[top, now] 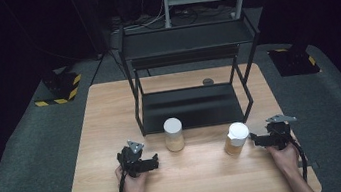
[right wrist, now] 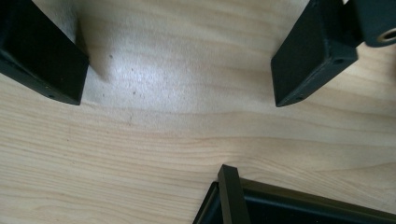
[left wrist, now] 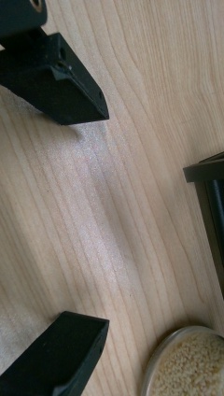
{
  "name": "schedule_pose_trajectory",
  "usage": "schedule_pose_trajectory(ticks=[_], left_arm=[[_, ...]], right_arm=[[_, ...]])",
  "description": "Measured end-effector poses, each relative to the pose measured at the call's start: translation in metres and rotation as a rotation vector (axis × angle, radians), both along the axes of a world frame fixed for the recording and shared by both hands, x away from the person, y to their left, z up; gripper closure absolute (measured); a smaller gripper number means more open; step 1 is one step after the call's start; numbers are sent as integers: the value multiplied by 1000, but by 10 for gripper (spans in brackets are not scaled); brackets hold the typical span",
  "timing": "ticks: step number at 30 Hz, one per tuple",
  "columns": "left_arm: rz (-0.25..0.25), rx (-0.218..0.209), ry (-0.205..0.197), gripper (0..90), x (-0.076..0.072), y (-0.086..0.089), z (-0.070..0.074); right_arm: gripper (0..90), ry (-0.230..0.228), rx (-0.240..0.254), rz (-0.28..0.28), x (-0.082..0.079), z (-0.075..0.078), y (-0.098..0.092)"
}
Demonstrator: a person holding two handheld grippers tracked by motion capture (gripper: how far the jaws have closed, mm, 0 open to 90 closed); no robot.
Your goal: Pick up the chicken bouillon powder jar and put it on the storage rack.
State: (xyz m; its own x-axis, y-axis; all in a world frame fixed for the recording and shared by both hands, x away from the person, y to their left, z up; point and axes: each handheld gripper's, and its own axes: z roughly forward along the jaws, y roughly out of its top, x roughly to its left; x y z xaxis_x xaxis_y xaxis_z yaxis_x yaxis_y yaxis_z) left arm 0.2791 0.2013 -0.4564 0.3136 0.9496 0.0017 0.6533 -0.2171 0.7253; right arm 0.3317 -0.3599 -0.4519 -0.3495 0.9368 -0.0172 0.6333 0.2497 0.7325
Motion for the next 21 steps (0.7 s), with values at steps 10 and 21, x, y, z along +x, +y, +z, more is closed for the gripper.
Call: schedule_pose_trajectory(ticks=[10,21], left_arm=[[-11,6,3,4,2,-1,0],[-97,-31,1,2,-2,2,2]], right_arm=[[29,0,-1,0,0,0,0],[30,0,-1,0,0,0,0]])
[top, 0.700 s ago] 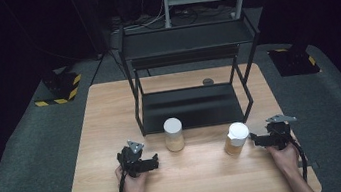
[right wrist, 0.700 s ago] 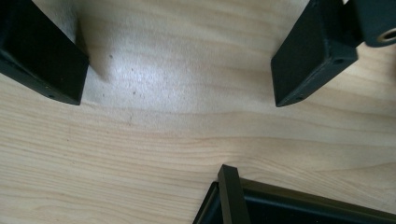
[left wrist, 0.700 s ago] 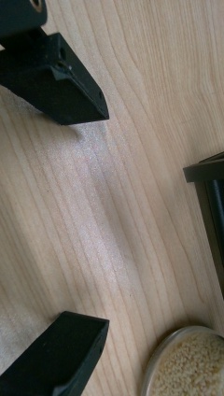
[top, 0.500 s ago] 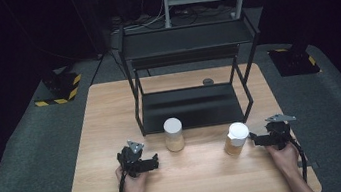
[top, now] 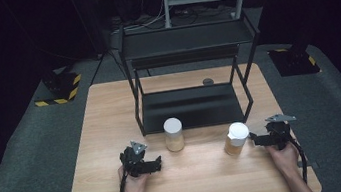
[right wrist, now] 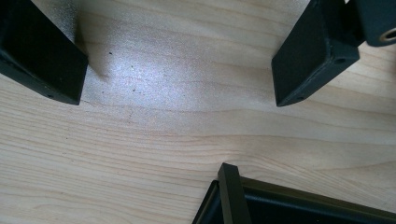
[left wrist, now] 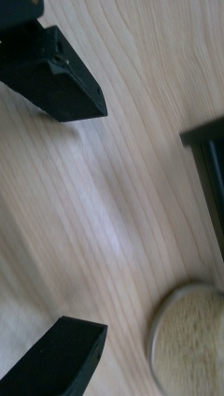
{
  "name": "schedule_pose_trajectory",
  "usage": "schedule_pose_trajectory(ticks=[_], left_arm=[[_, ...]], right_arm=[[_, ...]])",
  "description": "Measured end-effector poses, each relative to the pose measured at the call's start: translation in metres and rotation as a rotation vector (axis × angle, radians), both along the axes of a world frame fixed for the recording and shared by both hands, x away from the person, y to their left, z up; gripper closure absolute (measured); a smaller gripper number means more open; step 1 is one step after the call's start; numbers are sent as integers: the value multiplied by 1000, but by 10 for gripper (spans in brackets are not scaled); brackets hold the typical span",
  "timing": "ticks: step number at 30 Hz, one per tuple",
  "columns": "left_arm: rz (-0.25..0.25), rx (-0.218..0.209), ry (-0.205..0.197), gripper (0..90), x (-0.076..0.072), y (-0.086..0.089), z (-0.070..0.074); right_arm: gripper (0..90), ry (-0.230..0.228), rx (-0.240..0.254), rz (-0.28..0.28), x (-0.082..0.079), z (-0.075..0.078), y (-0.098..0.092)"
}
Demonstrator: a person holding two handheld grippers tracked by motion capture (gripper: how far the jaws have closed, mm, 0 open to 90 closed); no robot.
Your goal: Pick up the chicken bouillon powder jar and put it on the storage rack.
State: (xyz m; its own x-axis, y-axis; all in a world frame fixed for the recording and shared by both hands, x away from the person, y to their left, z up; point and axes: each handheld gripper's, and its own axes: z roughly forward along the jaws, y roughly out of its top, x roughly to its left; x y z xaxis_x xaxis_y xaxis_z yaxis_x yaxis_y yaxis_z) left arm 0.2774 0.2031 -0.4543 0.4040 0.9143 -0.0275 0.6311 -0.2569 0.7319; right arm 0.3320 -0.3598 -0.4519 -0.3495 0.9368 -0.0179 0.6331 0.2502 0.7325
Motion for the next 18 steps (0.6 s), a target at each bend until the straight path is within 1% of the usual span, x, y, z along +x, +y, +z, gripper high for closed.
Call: schedule_pose_trajectory(ticks=[1,3,5,8,10,14,17,18], left_arm=[[-15,1,5,3,1,-1,1],[-30,-2,0,2,1,-3,2],[-51,-9,-12,2,0,-5,3],[-83,-37,-23,3,1,-8,6],[-100,-46,-24,3,4,-11,8],[-121,-51,-27,3,11,-20,11],[-126,-52,-26,3,15,-25,12],[-126,-60,-31,3,17,-27,13]], right_arm=[[30,0,0,0,0,0,0],[30,0,0,0,0,0,0],[30,0,0,0,0,0,0],[30,0,0,0,0,0,0],[30,0,0,0,0,0,0],[30,0,0,-1,0,0,0],[30,0,0,-1,0,0,0],[30,0,0,0,0,0,0]])
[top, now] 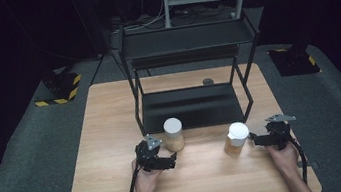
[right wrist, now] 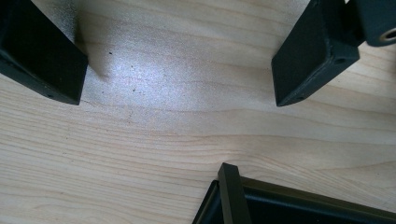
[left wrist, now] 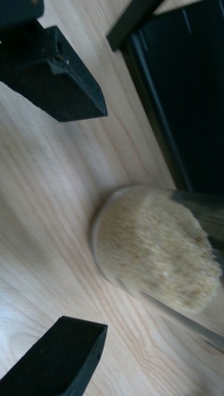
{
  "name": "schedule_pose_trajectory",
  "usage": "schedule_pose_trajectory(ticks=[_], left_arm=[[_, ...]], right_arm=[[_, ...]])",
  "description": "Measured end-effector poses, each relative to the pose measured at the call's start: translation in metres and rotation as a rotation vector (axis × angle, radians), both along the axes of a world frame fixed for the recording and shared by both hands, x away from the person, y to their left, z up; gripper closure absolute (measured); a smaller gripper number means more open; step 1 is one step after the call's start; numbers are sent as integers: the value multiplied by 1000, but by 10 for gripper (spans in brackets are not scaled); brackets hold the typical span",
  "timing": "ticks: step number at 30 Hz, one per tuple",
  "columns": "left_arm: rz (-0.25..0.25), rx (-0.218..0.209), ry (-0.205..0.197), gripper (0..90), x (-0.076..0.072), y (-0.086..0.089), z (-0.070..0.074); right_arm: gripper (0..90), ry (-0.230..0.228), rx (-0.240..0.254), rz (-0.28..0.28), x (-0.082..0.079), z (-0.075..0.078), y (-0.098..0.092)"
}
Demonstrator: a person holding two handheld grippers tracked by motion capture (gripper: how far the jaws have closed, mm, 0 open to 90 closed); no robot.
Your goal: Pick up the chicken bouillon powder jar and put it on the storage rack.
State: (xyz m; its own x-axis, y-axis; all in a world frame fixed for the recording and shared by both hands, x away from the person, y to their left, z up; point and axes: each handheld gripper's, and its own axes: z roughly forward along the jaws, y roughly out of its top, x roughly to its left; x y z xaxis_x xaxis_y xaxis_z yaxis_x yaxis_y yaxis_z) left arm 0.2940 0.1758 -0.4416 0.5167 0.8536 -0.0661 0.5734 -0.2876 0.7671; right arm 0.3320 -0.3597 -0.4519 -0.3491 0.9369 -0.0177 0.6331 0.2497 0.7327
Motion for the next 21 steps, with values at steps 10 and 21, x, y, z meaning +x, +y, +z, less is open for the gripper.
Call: schedule_pose_trajectory(ticks=[10,21], left_arm=[[16,-38,-56,15,6,-14,6],[51,-71,-114,67,10,-25,9]], right_arm=[[30,0,0,0,0,0,0],[30,0,0,0,0,0,0]])
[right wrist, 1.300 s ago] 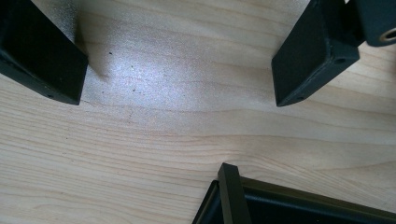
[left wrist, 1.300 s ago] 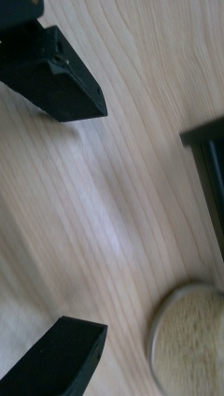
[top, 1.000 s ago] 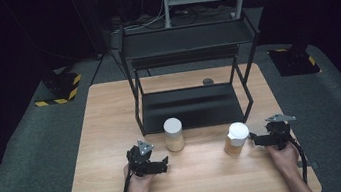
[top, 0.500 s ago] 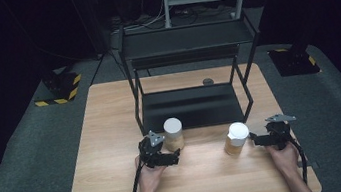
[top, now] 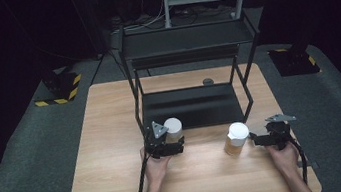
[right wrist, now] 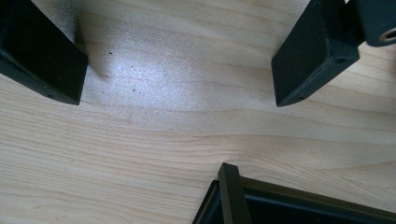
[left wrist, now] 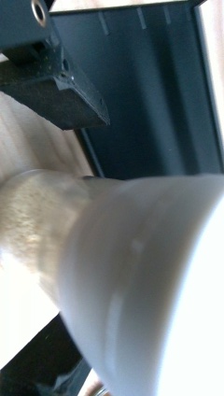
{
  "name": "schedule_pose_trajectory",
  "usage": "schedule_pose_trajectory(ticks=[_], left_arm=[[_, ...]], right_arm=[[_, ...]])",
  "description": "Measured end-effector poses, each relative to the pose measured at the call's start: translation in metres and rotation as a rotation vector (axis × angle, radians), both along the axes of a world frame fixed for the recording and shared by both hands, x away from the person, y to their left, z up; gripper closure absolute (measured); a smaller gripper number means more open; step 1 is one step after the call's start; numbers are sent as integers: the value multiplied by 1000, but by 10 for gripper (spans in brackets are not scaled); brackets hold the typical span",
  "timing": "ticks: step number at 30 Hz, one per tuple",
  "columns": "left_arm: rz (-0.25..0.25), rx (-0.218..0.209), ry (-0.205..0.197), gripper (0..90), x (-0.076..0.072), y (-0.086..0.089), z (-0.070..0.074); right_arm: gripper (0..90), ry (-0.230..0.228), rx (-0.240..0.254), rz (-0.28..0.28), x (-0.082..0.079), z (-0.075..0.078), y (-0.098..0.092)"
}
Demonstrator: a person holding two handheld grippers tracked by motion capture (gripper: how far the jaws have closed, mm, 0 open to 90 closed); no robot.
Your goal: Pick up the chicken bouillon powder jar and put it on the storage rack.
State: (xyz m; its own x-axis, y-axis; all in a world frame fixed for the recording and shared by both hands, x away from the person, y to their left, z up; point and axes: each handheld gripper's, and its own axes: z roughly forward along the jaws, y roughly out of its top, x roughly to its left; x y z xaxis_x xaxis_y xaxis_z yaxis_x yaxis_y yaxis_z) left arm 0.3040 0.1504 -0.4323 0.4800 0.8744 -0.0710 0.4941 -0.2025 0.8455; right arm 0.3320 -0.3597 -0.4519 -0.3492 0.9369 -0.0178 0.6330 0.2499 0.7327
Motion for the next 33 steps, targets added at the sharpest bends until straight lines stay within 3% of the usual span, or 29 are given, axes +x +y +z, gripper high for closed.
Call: schedule_pose_trajectory(ticks=[21,33], left_arm=[[-2,-3,-29,299,7,-13,-4],[-7,47,-49,349,5,-20,4]], right_arm=[[30,0,0,0,0,0,0],[31,0,0,0,0,0,0]])
